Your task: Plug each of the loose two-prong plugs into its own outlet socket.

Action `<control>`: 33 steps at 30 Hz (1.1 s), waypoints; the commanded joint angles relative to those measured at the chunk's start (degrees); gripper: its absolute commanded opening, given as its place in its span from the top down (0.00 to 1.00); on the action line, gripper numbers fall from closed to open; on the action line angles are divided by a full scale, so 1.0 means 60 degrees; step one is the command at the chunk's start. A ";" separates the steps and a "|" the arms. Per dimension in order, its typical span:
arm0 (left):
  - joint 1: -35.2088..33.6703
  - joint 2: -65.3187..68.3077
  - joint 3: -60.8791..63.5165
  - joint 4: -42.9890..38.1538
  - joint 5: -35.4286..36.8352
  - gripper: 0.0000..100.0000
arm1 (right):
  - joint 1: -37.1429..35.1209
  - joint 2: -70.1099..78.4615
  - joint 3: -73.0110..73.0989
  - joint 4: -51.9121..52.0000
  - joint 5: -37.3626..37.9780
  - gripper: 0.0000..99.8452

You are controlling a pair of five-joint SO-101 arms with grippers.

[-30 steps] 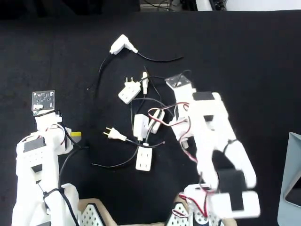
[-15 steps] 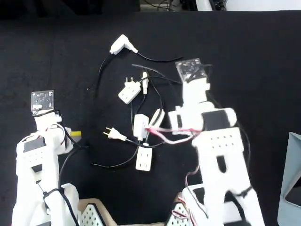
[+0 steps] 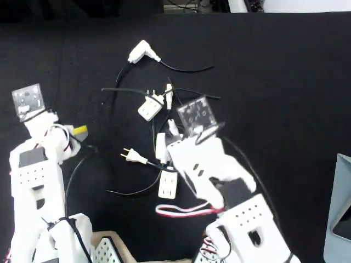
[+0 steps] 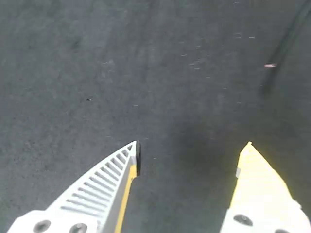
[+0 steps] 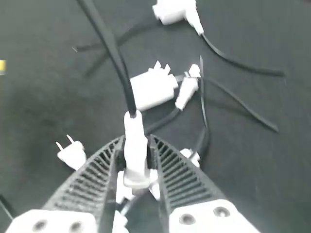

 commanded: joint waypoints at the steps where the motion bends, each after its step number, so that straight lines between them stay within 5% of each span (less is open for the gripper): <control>1: 0.1136 -0.0249 -0.1736 0.1421 0.0410 0.68 | -0.0425 -0.0813 0.0300 -0.0527 -0.0044 0.99; 17: 0.5209 -0.4132 -0.0667 0.1714 0.0777 0.68 | -0.1114 -0.3377 0.1912 -0.0645 -0.0059 0.99; 33: 0.6791 -0.7297 0.1487 0.1187 -0.0147 0.68 | -0.2271 -0.4462 0.2674 -0.0293 -0.0088 0.99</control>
